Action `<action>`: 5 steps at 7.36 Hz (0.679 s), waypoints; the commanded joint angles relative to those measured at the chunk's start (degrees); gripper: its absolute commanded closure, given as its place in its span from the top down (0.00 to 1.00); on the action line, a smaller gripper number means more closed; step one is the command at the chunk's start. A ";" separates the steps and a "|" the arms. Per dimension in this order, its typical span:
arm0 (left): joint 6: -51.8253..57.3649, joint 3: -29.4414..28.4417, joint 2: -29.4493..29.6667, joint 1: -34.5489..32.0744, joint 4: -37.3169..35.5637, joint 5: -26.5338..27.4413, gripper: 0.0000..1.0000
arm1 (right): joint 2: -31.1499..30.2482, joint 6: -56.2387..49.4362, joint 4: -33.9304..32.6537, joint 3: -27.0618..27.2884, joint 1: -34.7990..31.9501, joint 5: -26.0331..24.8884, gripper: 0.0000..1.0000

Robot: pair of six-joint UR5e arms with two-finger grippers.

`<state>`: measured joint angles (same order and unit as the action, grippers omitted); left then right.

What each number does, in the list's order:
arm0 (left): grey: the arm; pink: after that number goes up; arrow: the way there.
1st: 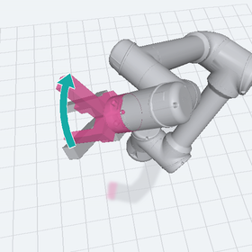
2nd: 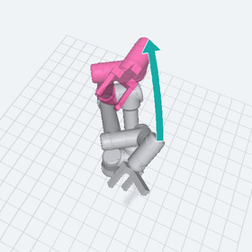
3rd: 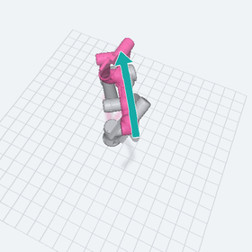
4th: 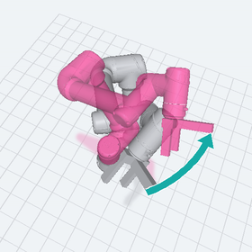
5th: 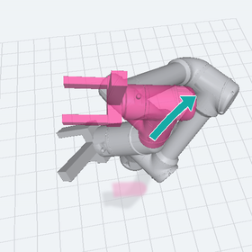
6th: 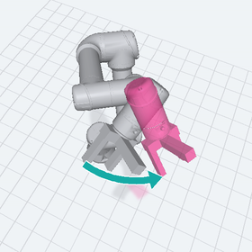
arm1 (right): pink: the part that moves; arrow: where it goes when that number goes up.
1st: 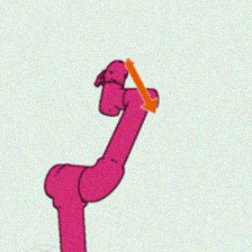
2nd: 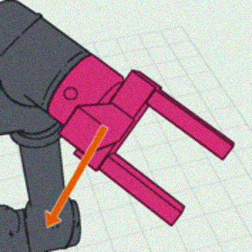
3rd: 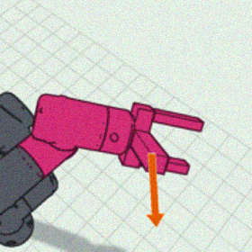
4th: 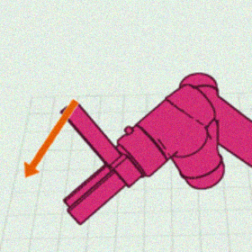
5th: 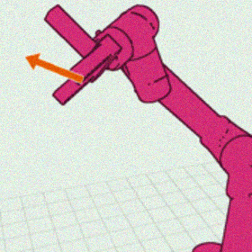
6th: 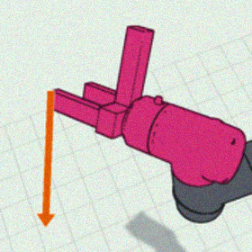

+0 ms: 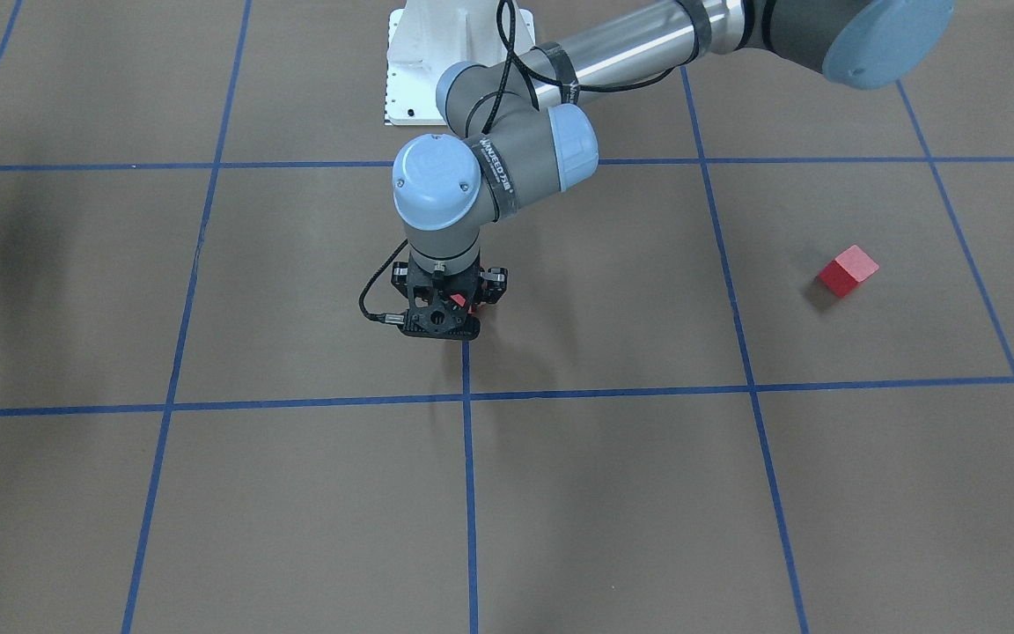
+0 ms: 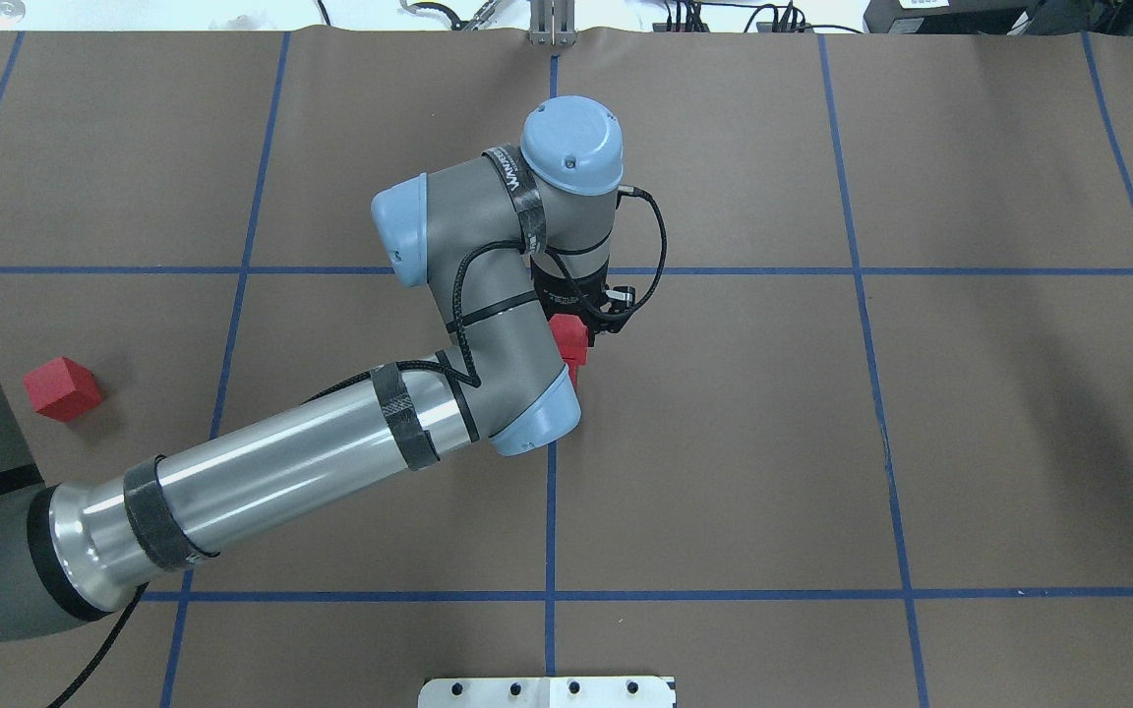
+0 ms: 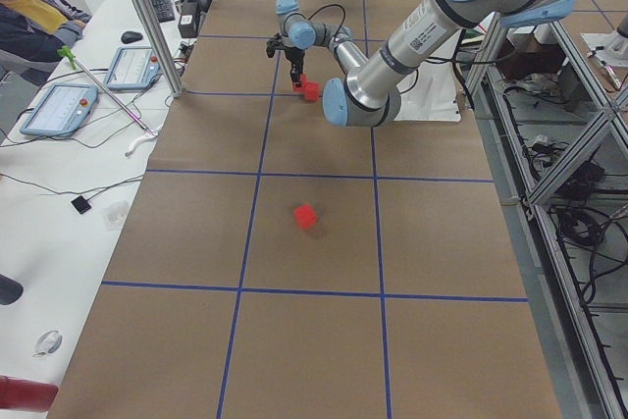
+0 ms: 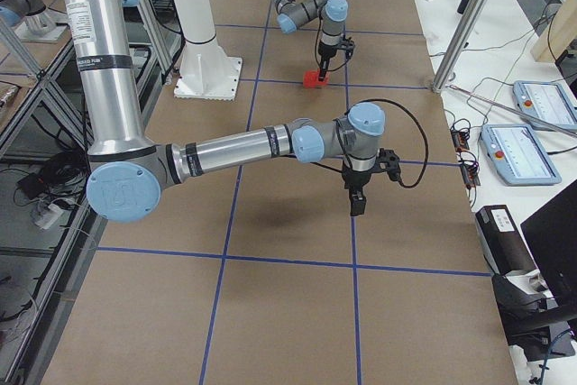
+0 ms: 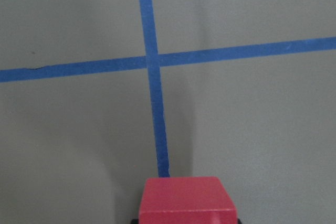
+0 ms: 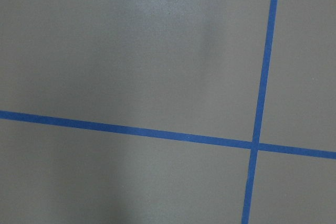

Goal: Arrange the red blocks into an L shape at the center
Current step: 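Lower the red cube against the center cube's far side, adjusting position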

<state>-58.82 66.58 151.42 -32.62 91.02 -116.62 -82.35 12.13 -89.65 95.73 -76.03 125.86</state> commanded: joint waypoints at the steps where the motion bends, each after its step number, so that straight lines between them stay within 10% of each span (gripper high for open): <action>1: -0.51 -0.05 -0.16 1.06 1.70 2.78 0.00 | 0.00 0.00 0.00 -0.02 -0.09 0.00 0.99; 5: -1.38 0.30 -0.52 0.98 1.88 3.15 0.00 | 0.09 0.00 0.00 -0.02 0.00 0.00 0.99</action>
<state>-59.87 66.79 151.01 -31.56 92.88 -113.54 -82.33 12.13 -89.65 95.71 -76.03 125.86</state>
